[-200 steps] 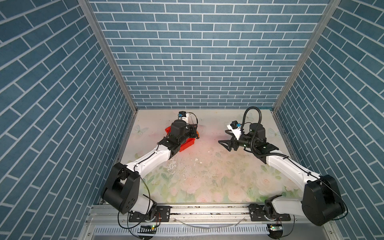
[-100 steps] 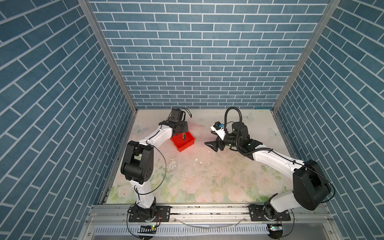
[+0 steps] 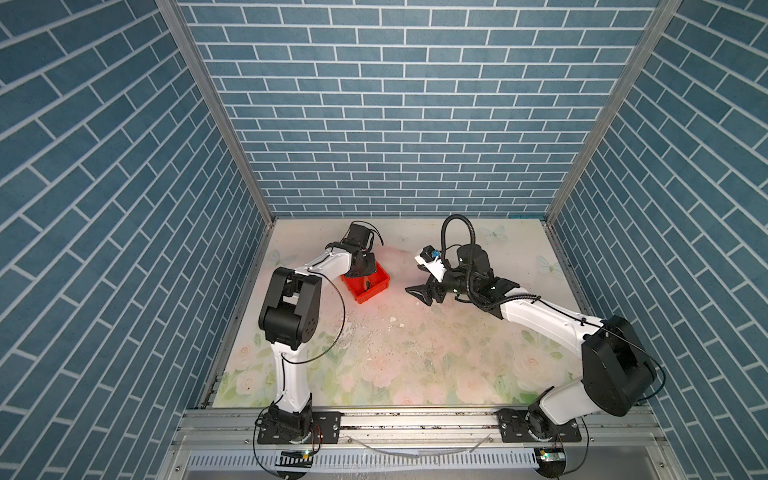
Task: Put the screwdriver in the bin
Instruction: 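Lower the screwdriver into the red bin with the left gripper, then open the left gripper to release the screwdriver in the bin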
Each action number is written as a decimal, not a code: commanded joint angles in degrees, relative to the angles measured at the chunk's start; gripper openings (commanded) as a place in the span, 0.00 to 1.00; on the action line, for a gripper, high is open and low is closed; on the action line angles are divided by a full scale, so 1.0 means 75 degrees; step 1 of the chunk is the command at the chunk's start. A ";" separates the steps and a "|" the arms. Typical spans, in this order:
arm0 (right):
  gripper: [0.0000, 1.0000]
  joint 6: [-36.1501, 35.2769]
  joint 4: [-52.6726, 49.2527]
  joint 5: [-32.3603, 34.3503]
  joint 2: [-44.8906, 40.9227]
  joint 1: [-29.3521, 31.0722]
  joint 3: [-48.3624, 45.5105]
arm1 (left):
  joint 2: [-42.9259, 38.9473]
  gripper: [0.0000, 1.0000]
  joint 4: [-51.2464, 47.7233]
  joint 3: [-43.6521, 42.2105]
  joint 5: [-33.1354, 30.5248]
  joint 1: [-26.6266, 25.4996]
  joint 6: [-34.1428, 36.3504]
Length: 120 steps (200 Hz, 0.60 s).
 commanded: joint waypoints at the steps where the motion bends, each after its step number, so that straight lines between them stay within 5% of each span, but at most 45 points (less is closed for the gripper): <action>1: 0.88 -0.0250 -0.0125 0.0156 -0.0075 0.0030 0.0313 | -0.0016 0.27 -0.0101 0.0013 0.0006 0.0086 -0.0080; 58: 0.95 0.0028 0.0396 0.0248 -0.0592 -0.0241 -0.0293 | -0.1074 0.63 -0.0004 -0.0571 -0.0152 0.0086 -0.0051; 120: 0.96 0.0955 0.1509 0.0837 -0.1626 -0.1771 -0.1625 | -0.3029 0.98 0.0327 -0.1166 -0.0342 0.0085 0.0638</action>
